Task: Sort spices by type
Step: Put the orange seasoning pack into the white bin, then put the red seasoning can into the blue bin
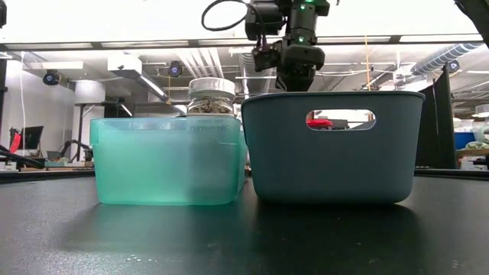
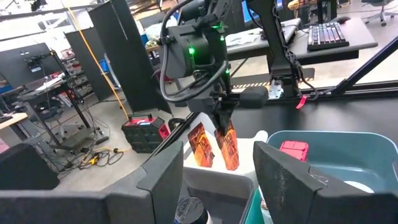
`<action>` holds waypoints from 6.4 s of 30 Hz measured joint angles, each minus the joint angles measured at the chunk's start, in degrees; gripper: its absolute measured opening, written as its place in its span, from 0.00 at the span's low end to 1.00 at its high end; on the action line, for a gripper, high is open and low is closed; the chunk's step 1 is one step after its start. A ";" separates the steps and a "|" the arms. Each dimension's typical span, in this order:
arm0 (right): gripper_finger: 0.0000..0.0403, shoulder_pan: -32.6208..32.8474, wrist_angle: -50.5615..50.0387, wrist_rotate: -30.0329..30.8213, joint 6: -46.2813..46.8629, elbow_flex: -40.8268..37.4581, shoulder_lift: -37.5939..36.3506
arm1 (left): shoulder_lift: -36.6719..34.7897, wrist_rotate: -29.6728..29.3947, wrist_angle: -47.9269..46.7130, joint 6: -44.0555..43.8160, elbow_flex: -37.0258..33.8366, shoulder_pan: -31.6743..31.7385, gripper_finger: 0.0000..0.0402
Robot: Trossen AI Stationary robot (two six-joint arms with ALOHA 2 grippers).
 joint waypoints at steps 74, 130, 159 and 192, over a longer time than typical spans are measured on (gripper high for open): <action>0.03 0.01 4.92 0.01 1.55 -4.31 -0.02 | 0.01 0.02 -0.37 -0.07 -0.24 -0.01 0.44; 0.58 5.05 -5.71 5.08 16.02 3.87 -12.05 | 1.55 10.42 1.28 -7.16 -0.24 0.01 0.44; 0.58 40.03 26.16 25.13 29.63 -26.42 -28.33 | 37.46 42.17 -56.54 -50.39 42.74 -7.83 0.44; 0.75 42.36 39.89 25.11 30.88 -34.40 -28.33 | 45.62 48.02 -63.26 -70.39 47.47 -15.65 0.82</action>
